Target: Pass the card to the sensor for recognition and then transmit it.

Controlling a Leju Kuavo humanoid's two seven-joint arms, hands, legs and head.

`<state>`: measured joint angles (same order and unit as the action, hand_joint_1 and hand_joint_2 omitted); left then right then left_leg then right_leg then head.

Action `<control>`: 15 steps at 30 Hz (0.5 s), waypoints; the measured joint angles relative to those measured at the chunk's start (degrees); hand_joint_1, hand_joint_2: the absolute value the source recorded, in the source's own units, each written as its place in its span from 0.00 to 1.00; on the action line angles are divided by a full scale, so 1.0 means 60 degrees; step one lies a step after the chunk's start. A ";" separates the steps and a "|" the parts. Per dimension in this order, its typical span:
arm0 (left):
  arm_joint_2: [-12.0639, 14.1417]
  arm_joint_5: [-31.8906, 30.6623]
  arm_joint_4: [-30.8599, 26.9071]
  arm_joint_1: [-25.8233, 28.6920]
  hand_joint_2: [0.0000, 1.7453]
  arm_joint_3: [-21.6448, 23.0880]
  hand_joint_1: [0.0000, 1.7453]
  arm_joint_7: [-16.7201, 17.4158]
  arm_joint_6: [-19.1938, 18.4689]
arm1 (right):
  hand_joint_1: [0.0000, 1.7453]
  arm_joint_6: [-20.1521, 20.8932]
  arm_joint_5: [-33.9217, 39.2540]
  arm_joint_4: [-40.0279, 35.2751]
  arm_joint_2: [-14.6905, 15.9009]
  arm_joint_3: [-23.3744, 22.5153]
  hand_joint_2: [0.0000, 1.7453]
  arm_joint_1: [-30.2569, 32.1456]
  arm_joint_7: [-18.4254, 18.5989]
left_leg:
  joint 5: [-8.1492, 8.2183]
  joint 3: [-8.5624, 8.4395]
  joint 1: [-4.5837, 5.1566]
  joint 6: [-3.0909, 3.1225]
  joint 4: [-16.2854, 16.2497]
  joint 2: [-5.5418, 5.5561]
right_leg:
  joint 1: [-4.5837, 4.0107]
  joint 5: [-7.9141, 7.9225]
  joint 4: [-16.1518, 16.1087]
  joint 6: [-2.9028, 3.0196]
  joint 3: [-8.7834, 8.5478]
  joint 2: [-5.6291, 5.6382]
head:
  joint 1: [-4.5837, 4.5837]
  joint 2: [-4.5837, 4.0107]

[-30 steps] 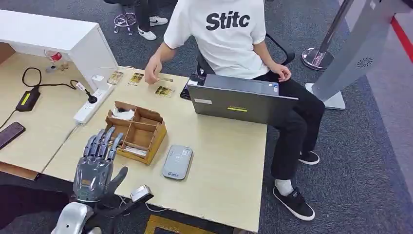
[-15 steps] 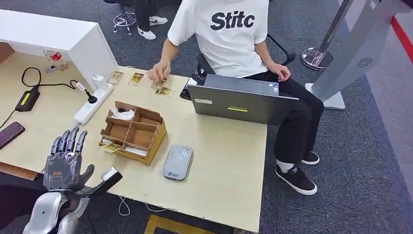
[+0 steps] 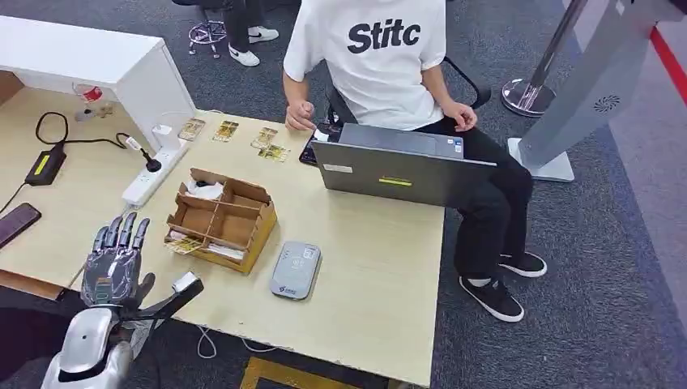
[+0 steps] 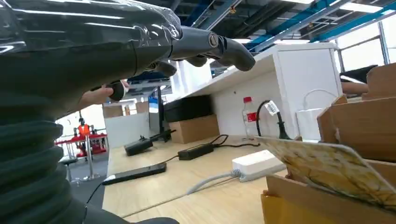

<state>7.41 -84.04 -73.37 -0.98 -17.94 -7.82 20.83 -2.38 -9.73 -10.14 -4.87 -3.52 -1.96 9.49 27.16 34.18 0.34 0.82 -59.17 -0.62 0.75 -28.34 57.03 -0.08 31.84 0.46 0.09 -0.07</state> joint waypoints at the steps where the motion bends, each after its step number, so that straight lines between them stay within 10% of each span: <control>1: 0.0015 -0.0036 0.0119 -0.0061 1.00 0.0011 0.00 0.0000 0.0126 | 0.00 0.0000 -0.0018 0.0000 0.0000 0.0000 1.00 -0.0001 -0.0004 | 0.0000 0.0000 0.0000 0.0000 0.0000 0.0000 | 0.0000 0.0000 0.0000 0.0000 -0.0001 0.0000 | 0.0000 0.0000; 15: 0.0069 0.0128 0.0950 -0.0431 1.00 0.0510 0.00 -0.0270 0.1009 | 0.00 0.0033 -0.0189 0.0000 0.0000 0.0000 1.00 -0.0008 0.0007 | 0.0000 -0.0001 0.0002 0.0000 -0.0001 -0.0002 | 0.0001 0.0002 -0.0001 0.0001 0.0000 0.0001 | 0.0000 0.0000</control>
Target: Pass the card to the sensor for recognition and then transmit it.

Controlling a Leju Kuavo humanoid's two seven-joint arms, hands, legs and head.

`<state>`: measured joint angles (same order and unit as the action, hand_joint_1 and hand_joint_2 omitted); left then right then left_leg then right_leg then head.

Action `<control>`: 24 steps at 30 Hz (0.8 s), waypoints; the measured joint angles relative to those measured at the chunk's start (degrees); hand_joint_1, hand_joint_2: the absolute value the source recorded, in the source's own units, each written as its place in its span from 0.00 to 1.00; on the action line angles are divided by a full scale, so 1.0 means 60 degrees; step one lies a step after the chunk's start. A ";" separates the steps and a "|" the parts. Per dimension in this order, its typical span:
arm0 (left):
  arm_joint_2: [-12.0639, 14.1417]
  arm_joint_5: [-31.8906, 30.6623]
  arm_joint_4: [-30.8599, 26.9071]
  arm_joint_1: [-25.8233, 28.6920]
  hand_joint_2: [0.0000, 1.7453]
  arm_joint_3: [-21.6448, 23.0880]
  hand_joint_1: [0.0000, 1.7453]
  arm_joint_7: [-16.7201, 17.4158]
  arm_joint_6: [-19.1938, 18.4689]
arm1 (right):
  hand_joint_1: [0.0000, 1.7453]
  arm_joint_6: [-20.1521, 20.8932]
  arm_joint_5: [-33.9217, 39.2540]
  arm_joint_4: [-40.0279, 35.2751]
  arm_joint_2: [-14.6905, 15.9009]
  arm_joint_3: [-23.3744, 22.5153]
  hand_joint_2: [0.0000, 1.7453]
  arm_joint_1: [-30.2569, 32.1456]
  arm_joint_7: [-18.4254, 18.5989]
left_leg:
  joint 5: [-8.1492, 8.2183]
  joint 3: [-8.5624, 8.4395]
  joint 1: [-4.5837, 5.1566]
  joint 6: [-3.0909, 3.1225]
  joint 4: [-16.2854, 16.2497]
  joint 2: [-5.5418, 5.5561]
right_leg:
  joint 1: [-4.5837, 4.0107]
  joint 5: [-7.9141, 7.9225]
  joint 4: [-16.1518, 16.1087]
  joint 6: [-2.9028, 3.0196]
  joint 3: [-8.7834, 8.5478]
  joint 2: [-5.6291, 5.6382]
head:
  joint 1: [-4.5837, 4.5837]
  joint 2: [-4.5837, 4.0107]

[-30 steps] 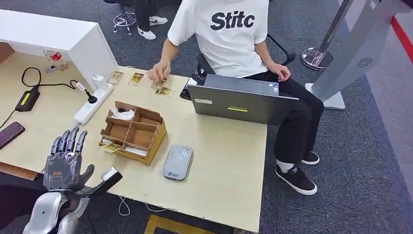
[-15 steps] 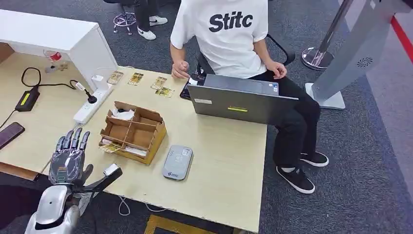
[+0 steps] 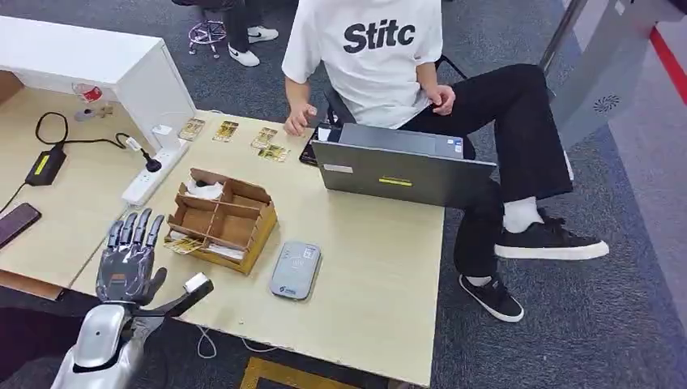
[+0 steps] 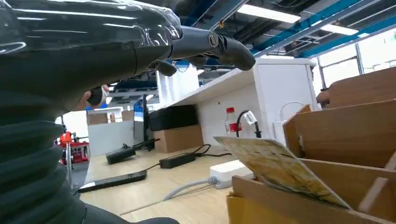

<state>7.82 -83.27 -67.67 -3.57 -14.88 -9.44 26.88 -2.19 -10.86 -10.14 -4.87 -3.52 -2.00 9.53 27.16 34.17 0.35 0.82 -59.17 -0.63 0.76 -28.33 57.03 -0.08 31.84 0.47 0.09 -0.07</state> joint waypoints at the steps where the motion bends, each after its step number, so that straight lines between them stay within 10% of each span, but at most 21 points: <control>1: -0.0004 0.0087 0.0040 -0.0037 1.00 0.0051 0.00 -0.0054 0.0000 | 0.00 0.0011 -0.0011 0.0000 0.0000 0.0000 1.00 0.0000 -0.0003 | 0.0000 0.0000 0.0000 0.0000 0.0000 0.0000 | 0.0000 0.0000 0.0000 0.0000 0.0000 0.0000 | 0.0000 0.0000; 20: -0.0142 0.0419 0.0514 -0.0482 1.00 0.0444 0.00 -0.0233 0.0106 | 0.00 0.0051 -0.0164 0.0000 0.0000 -0.0007 1.00 -0.0008 -0.0004 | 0.0000 0.0000 0.0000 0.0000 -0.0001 0.0000 | 0.0000 0.0000 0.0000 0.0000 0.0000 0.0001 | 0.0000 0.0000; 21: -0.0153 0.0419 0.0535 -0.0483 1.00 0.0448 1.00 -0.0251 0.0120 | 0.00 0.0051 -0.0164 0.0000 0.0000 -0.0007 1.00 -0.0008 0.0000 | 0.0000 0.0000 0.0000 0.0000 -0.0001 0.0000 | 0.0000 0.0000 0.0000 0.0000 0.0000 0.0001 | -0.0004 0.0000; 24: -0.0186 0.0484 0.0597 -0.0513 1.00 0.0459 1.00 -0.0284 0.0098 | 0.00 0.0055 -0.0182 0.0000 0.0000 -0.0015 1.00 -0.0008 0.0000 | 0.0000 0.0000 0.0000 0.0000 0.0000 0.0000 | 0.0000 0.0000 0.0000 0.0000 0.0001 0.0001 | -0.0004 0.0000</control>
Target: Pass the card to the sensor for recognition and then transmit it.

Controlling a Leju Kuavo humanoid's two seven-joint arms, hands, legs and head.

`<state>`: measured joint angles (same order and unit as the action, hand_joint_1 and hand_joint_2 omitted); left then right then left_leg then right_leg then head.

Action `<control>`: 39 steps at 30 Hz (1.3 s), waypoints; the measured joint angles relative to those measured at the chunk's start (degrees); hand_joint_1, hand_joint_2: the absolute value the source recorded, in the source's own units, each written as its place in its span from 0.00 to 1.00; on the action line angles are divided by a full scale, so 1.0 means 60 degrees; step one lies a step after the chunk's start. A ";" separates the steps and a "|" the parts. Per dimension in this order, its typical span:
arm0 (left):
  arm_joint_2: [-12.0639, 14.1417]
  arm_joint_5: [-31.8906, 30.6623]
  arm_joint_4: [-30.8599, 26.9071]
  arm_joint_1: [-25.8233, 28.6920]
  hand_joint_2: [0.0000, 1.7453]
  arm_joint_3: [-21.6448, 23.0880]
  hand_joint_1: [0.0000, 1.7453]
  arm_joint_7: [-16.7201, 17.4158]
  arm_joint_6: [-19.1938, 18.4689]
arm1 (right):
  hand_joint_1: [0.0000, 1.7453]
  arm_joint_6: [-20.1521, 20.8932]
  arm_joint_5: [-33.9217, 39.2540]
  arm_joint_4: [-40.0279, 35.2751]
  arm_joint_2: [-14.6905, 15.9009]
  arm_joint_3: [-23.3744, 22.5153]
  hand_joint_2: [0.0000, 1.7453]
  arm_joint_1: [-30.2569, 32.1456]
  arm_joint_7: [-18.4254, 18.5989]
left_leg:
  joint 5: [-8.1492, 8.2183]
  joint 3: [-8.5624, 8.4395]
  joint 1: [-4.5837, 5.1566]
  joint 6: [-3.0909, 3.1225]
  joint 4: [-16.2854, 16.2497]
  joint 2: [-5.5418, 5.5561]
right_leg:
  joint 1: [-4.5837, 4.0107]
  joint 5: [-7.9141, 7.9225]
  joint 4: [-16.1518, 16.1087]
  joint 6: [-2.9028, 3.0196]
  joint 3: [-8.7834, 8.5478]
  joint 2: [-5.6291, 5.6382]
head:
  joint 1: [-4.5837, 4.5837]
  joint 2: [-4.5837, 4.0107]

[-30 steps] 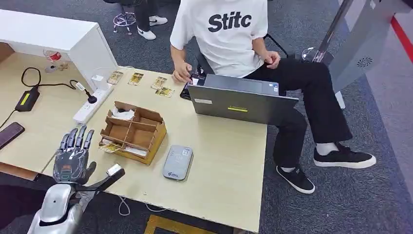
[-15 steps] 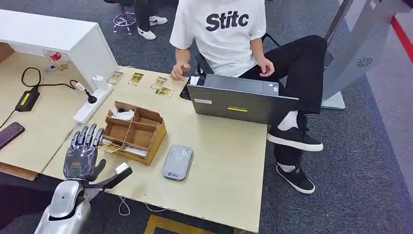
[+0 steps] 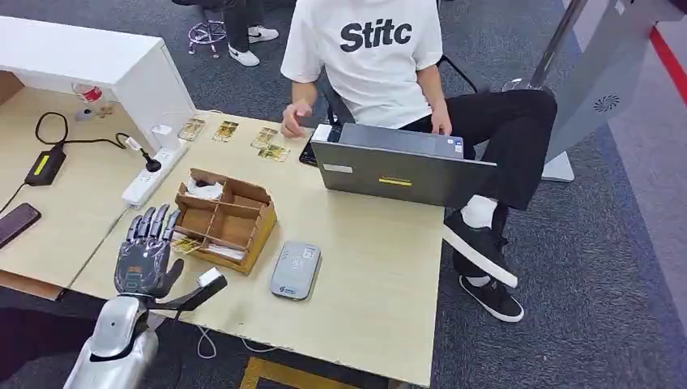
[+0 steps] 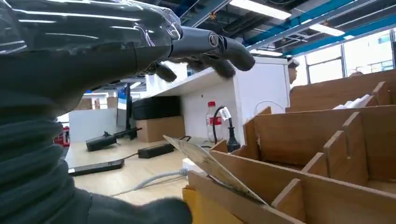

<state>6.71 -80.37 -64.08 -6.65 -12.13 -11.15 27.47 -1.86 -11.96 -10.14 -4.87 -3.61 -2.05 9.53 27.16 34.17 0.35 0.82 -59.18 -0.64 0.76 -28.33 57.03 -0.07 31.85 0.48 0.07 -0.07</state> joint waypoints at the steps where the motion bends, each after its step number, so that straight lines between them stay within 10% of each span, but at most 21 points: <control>1: -0.0011 0.0036 0.0029 -0.0015 1.00 0.0004 1.00 -0.0015 -0.0007 | 0.00 0.0004 -0.0022 0.0000 0.0000 -0.0007 1.00 -0.0001 0.0011 | 0.0000 0.0000 0.0000 0.0000 0.0000 0.0000 | 0.0000 0.0000 0.0000 0.0000 0.0000 0.0000 | 0.0000 0.0000; 17: -0.0124 0.0466 0.0102 -0.0125 1.00 0.0146 1.00 -0.0182 0.0328 | 0.00 0.0011 -0.0117 0.0000 0.0000 -0.0138 1.00 -0.0002 0.0015 | 0.0000 0.0000 0.0000 0.0000 -0.0001 0.0000 | 0.0000 0.0000 0.0000 0.0000 0.0001 -0.0001 | 0.0004 0.0000; 39: -0.0382 0.0532 -0.3071 -0.0663 1.00 0.0160 1.00 0.0124 -0.0149 | 0.00 0.0036 -0.0408 0.0000 0.0000 -0.0331 1.00 0.0001 -0.0080 | -0.0001 -0.0001 0.0000 0.0001 -0.0002 0.0001 | 0.0000 0.0003 0.0001 0.0000 -0.0002 0.0000 | 0.0004 0.0000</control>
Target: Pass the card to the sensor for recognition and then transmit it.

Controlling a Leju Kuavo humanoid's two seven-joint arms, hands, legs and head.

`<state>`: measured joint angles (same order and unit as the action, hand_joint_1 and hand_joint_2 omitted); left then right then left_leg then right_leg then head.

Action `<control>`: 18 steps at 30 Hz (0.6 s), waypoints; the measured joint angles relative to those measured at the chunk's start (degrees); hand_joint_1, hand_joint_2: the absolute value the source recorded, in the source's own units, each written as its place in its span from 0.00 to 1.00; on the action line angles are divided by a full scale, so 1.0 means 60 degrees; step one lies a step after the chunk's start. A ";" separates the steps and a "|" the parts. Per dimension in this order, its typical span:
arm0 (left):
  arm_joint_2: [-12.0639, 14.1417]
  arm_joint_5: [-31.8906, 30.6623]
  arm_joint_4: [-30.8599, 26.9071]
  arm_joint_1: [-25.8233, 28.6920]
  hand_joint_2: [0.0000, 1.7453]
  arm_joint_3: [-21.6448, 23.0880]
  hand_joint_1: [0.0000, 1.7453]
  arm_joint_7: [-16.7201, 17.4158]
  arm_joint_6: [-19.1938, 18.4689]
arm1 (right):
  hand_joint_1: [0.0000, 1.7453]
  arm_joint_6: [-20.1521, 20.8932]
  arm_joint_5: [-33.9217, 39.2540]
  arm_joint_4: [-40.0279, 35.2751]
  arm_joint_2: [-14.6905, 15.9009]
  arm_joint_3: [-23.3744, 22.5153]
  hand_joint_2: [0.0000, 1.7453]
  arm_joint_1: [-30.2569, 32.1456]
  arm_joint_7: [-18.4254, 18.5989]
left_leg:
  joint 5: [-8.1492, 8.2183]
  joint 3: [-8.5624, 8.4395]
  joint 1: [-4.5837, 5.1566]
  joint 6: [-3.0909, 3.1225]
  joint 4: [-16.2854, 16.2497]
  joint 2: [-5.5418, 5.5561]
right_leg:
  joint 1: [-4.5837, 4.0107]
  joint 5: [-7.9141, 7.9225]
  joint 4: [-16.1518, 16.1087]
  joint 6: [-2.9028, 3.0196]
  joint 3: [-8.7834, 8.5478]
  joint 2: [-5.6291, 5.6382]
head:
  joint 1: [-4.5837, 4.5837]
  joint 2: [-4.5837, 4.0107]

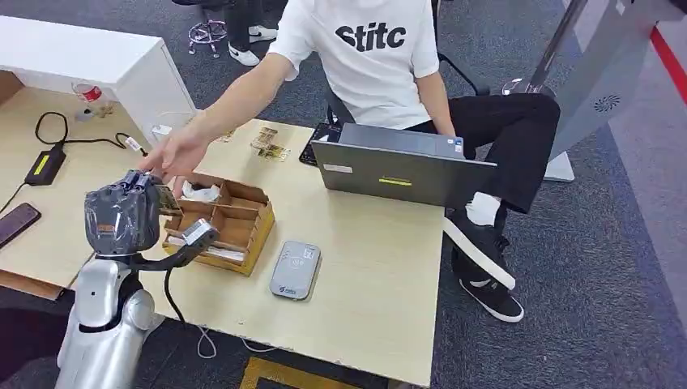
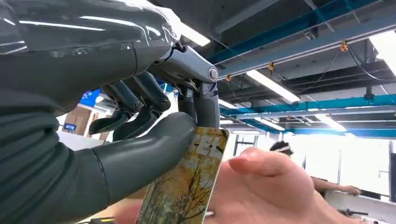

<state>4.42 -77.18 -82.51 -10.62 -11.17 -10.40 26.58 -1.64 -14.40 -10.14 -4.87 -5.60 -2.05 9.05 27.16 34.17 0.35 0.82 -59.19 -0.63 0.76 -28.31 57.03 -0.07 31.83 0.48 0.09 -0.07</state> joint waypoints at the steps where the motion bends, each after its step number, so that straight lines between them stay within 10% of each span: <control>1: 0.0000 0.0007 -0.0022 0.0000 1.00 0.0000 1.00 0.0000 0.0000 | 0.00 0.0000 -0.0004 0.0000 -0.0003 -0.0003 1.00 0.0001 0.0000 | 0.0000 0.0000 0.0000 0.0000 0.0000 0.0000 | 0.0000 0.0000 0.0000 0.0000 0.0000 0.0000 | -0.0004 0.0000; 14: 0.0004 0.0036 -0.0094 0.0139 1.00 0.0000 1.00 -0.0004 0.0004 | 0.00 0.0000 -0.0036 0.0000 -0.0003 -0.0037 1.00 0.0002 0.0004 | 0.0000 -0.0001 0.0000 0.0000 0.0000 0.0001 | 0.0000 0.0000 0.0000 0.0000 -0.0002 0.0000 | 0.0000 0.0000; 15: 0.0004 0.0036 -0.0098 0.0167 1.00 0.0000 0.67 -0.0003 0.0004 | 0.00 0.0000 -0.0036 0.0000 -0.0003 -0.0040 1.00 0.0002 0.0004 | 0.0000 0.0000 0.0000 0.0000 0.0000 0.0001 | 0.0000 0.0000 0.0000 0.0000 -0.0001 0.0000 | 0.0000 0.0000; 16: 0.0000 0.0036 -0.0109 0.0197 1.00 0.0000 0.00 0.0000 0.0004 | 0.00 0.0000 -0.0040 0.0000 -0.0004 -0.0040 1.00 0.0002 0.0004 | 0.0000 0.0000 0.0000 0.0000 0.0000 0.0000 | 0.0000 0.0000 0.0000 0.0000 -0.0001 0.0000 | -0.0004 0.0000; 18: -0.0011 0.0065 -0.0131 0.0255 1.00 0.0000 0.00 0.0000 -0.0018 | 0.00 0.0000 -0.0065 0.0000 -0.0004 -0.0044 1.00 0.0001 0.0004 | 0.0000 0.0001 0.0000 0.0000 0.0000 0.0001 | 0.0000 0.0000 0.0000 0.0000 -0.0002 -0.0001 | -0.0004 0.0000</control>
<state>4.35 -76.79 -83.30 -9.10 -11.17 -10.40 26.47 -1.64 -14.80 -10.14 -4.90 -5.86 -2.04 9.07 27.16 34.17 0.35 0.82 -59.19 -0.63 0.76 -28.31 57.04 -0.07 31.82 0.47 0.07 -0.07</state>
